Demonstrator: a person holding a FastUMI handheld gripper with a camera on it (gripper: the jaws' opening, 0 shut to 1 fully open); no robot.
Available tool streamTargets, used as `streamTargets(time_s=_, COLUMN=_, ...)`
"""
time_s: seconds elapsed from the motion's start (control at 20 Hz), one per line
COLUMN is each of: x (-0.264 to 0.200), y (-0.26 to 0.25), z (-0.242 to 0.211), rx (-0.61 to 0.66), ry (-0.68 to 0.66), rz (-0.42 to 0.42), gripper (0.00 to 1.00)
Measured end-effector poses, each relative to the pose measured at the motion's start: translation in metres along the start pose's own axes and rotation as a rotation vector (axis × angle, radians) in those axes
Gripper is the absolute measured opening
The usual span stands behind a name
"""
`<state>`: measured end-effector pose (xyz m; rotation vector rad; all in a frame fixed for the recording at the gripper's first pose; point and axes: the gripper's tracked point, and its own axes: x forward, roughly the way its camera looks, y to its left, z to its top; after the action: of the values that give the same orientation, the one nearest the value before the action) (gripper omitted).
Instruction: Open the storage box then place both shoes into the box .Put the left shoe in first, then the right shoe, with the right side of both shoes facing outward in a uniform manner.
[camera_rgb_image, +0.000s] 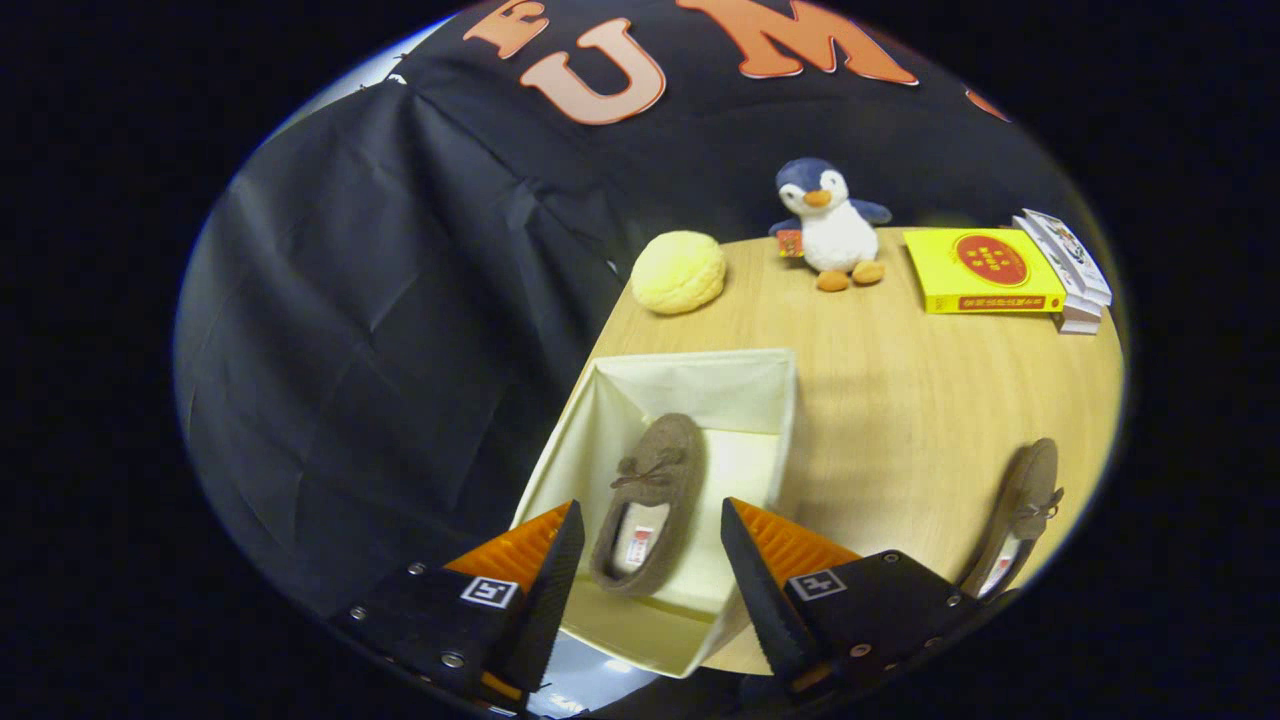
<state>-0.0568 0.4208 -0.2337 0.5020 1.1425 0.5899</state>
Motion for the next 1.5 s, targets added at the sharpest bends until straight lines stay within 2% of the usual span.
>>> streamTargets(time_s=0.1, x=-0.019, y=-0.027, z=0.003, rx=0.002, ry=-0.043, rz=-0.021, gripper=0.94)
streamTargets(time_s=0.2, x=-0.036, y=-0.058, z=0.005, rx=-0.017, ry=-0.083, rz=-0.069, gripper=0.97)
streamTargets(time_s=0.4, x=-0.065, y=-0.129, z=-0.007, rx=-0.035, ry=-0.133, rz=-0.199, gripper=0.98)
streamTargets(time_s=0.8, x=-0.097, y=-0.267, z=-0.079, rx=0.046, ry=-0.070, rz=-0.438, gripper=0.98)
streamTargets(time_s=0.9, x=-0.097, y=-0.287, z=-0.094, rx=0.066, ry=-0.049, rz=-0.462, gripper=0.97)
streamTargets(time_s=1.2, x=-0.080, y=-0.333, z=-0.124, rx=0.027, ry=-0.012, rz=-0.502, gripper=0.89)
streamTargets(time_s=1.4, x=-0.067, y=-0.352, z=-0.109, rx=-0.015, ry=-0.066, rz=-0.519, gripper=0.76)
streamTargets(time_s=1.5, x=-0.059, y=-0.360, z=-0.107, rx=-0.018, ry=-0.049, rz=-0.528, gripper=0.71)
